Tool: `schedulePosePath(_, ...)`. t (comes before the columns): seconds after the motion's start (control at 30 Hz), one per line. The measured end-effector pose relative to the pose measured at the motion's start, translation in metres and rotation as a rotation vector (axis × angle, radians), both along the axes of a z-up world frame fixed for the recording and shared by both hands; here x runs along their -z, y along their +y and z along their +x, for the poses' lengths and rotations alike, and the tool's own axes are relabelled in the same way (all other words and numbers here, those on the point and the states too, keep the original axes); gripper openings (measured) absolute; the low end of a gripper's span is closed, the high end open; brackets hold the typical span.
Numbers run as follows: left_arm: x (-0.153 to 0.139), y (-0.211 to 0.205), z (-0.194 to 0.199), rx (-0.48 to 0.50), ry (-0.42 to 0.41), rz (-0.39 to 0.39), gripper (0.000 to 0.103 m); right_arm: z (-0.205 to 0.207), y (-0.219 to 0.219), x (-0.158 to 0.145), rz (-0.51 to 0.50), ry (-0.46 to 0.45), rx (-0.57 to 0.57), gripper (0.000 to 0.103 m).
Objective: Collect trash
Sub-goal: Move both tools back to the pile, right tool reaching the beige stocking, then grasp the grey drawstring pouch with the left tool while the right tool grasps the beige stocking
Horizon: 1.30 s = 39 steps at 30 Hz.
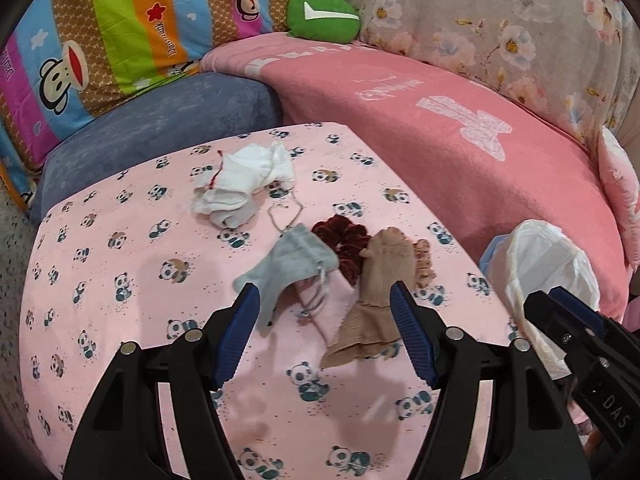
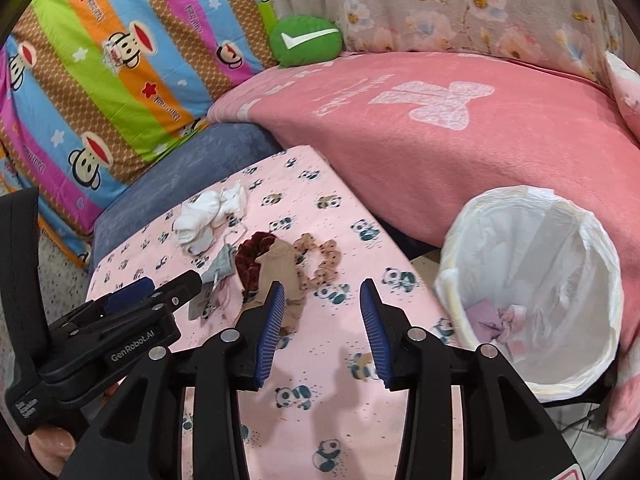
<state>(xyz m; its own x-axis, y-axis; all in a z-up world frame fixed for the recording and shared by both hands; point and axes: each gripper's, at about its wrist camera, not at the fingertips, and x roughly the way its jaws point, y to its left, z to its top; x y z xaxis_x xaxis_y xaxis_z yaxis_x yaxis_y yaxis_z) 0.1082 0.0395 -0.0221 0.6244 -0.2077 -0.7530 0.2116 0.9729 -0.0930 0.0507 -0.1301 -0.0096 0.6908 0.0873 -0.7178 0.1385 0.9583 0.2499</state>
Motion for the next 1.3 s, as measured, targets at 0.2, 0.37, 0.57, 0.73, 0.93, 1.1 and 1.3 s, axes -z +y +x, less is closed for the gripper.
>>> schedulePosePath(0.2,0.021,0.026,0.011,-0.050,0.037,0.030,0.064,0.021,0.022,0.018,-0.001,0.044,-0.040,0.041)
schedulePosePath(0.37,0.038,0.038,0.021,-0.069,0.069,0.044,0.064,0.039,0.036,0.033,-0.002,0.077,-0.063,0.041)
schedulePosePath(0.57,0.050,0.042,0.030,-0.058,0.097,0.038,0.064,0.057,0.047,0.053,-0.002,0.117,-0.073,0.041)
schedulePosePath(0.73,0.054,0.039,0.035,-0.032,0.111,0.018,0.064,0.067,0.050,0.065,-0.006,0.142,-0.077,0.041)
schedulePosePath(0.93,0.062,0.035,0.042,-0.013,0.129,0.016,0.055,0.076,0.053,0.080,-0.006,0.178,-0.088,0.041)
schedulePosePath(1.1,0.065,0.036,0.045,0.004,0.148,0.001,0.031,0.079,0.055,0.090,0.005,0.200,-0.103,0.025)
schedulePosePath(1.3,0.060,0.034,0.041,0.025,0.144,-0.013,0.008,0.077,0.061,0.088,-0.007,0.193,-0.126,0.009)
